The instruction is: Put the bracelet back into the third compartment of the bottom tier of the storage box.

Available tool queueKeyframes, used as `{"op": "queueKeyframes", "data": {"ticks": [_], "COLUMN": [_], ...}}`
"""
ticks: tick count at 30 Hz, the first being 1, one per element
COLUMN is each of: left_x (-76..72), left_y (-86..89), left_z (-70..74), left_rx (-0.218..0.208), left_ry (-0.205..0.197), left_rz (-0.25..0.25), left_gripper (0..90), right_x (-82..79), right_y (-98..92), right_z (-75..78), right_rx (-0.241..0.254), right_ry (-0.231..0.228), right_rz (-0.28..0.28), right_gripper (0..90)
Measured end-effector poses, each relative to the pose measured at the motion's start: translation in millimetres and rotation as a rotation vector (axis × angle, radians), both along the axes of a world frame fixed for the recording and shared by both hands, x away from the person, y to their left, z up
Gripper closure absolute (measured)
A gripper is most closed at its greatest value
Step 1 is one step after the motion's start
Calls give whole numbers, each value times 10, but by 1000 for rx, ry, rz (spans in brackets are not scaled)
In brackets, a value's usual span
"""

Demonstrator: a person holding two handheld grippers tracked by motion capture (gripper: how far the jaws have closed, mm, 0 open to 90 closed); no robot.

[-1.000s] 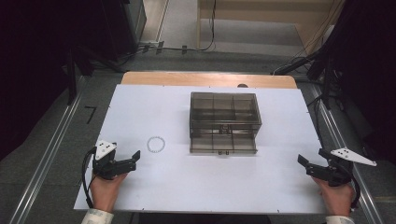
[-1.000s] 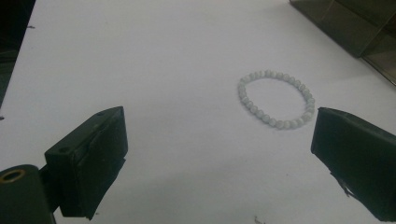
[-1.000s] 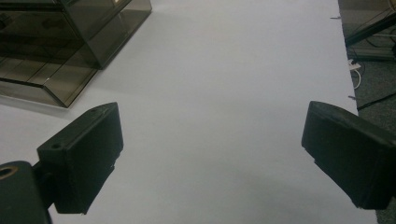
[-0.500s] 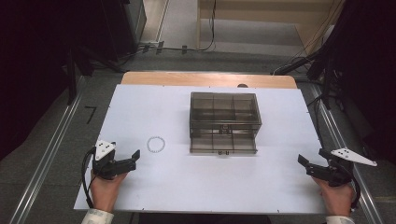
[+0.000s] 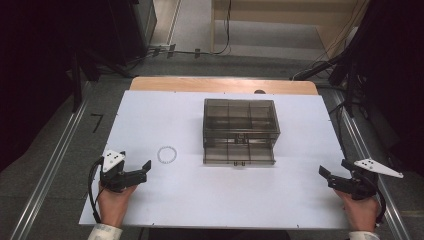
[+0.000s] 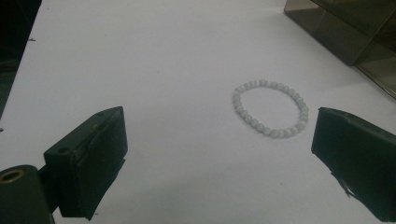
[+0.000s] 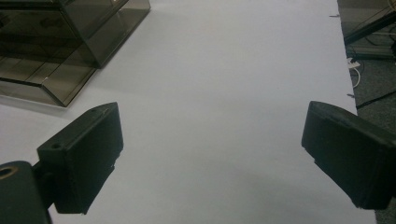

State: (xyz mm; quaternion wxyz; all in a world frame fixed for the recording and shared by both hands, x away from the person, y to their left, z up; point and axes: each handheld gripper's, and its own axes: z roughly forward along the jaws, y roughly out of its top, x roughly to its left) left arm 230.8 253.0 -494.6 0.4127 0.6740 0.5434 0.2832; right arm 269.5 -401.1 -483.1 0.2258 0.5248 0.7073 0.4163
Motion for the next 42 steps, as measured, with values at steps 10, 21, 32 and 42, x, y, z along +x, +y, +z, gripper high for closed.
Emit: {"op": "queueKeyframes", "data": {"ticks": [10, 21, 32, 42], "left_x": [29, 78, 144, 186], "left_y": [-32, -61, -148, -174], "left_z": [0, -6, -20, -23], "left_rx": [0, -2, 32, 37], "left_ry": [-6, 1, 3, 2], "left_rz": [-7, -9, -29, -31], "left_gripper": [46, 48, 60, 60], "right_x": [7, 14, 25, 31], "right_y": [4, 12, 19, 26], "right_z": [-7, -13, -26, -33], "right_rx": [-4, -9, -21, -29], "right_ry": [5, 9, 17, 23], "right_rz": [2, 5, 5, 3], "right_gripper": [41, 41, 41, 41]}}
